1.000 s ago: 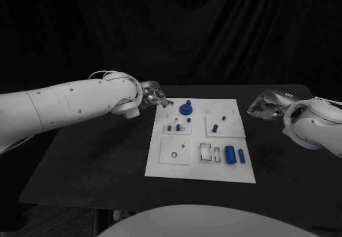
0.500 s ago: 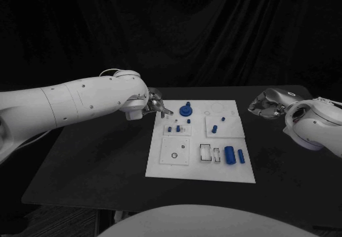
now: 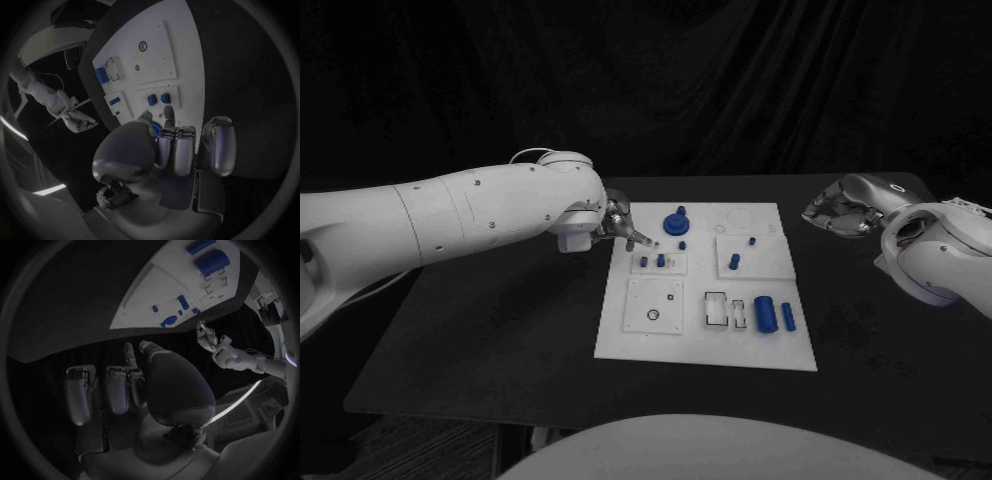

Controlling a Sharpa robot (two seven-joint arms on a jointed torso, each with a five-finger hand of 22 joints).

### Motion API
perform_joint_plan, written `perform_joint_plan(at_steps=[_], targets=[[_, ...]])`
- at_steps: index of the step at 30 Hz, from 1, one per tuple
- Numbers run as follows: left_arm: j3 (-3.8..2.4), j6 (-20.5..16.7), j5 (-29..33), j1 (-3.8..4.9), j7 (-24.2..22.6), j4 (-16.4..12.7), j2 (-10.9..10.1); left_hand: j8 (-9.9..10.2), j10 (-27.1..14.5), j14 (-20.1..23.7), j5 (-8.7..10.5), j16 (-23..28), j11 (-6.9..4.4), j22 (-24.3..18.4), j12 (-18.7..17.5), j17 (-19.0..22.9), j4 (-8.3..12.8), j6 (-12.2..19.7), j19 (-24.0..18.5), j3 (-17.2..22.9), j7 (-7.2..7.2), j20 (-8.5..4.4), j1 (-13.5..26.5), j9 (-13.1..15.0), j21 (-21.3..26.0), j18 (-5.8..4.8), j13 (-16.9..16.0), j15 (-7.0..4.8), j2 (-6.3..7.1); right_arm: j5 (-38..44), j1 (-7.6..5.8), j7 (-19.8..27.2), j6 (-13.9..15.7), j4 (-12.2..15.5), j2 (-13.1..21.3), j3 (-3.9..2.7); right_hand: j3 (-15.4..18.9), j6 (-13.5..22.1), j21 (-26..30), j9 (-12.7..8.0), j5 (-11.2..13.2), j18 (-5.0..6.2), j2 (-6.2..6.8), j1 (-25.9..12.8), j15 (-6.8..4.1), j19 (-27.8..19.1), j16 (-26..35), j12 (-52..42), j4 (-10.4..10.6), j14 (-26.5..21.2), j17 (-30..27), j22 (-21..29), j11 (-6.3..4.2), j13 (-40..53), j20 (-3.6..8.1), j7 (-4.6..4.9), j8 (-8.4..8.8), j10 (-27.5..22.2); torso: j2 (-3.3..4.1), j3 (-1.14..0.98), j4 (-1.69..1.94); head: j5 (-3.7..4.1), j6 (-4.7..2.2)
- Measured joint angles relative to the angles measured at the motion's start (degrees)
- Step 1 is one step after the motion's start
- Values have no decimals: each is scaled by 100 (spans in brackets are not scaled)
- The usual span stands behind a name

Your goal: Assemble the parts on the task board

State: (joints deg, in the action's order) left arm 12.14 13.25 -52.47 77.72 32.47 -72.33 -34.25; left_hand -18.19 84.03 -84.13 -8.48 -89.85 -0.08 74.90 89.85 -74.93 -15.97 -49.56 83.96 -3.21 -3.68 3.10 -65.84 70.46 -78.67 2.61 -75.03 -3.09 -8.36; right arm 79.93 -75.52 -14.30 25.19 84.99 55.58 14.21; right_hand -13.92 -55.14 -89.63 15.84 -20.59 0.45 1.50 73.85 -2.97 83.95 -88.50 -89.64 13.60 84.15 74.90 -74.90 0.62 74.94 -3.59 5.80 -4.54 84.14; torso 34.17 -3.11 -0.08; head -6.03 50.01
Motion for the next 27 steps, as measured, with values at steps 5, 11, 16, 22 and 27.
perform_joint_plan(at_steps=[5,11,16,22,27], targets=[[0,2,-2,-82,47,5,21,77,0,19,-16,0,0,0,0,0,17,0,0,-16,0,0,6,0,0,0,0,-19,-6,-29,0,41,55,3,6,0,0,0,0,0,0,0,0,0,0,0,0,0,0,0,0,-1,0,0,0,0,0,0,-3,-5,1,31,0],[0,-32,-25,-160,26,11,40,238,0,19,-187,0,0,5,0,0,97,25,0,33,-24,0,6,-35,0,0,0,-19,-6,-50,0,55,70,4,13,0,0,0,0,0,-65,0,0,0,0,0,0,0,0,0,0,-4,0,-1,0,0,0,0,-10,-7,1,19,0],[1,-63,-102,-199,-36,11,59,278,0,19,-227,0,0,5,0,1,122,32,0,57,-32,0,6,-40,0,0,0,-19,-6,-62,0,54,67,1,5,0,-17,0,0,0,-112,0,0,0,0,0,0,0,-18,0,0,-4,0,-1,0,0,0,0,-13,-9,-5,2,0],[-2,-107,-177,-261,-122,95,103,310,0,19,-302,0,0,4,0,1,160,32,0,96,-32,-1,6,-50,23,0,0,-18,-6,-69,0,54,59,-7,-16,0,-32,0,0,0,-137,0,13,14,0,0,0,0,-32,0,0,-4,0,-1,0,0,0,0,-14,-10,-5,-5,0],[1,-155,-223,-331,-173,180,147,396,0,19,-433,0,0,4,0,1,215,52,0,151,-52,0,-24,-78,23,0,0,-19,-36,-73,0,53,49,-9,-20,-1,-33,0,0,0,-174,0,20,21,0,0,0,0,-33,0,0,-3,0,-1,0,0,0,0,-14,-10,-4,5,0]])
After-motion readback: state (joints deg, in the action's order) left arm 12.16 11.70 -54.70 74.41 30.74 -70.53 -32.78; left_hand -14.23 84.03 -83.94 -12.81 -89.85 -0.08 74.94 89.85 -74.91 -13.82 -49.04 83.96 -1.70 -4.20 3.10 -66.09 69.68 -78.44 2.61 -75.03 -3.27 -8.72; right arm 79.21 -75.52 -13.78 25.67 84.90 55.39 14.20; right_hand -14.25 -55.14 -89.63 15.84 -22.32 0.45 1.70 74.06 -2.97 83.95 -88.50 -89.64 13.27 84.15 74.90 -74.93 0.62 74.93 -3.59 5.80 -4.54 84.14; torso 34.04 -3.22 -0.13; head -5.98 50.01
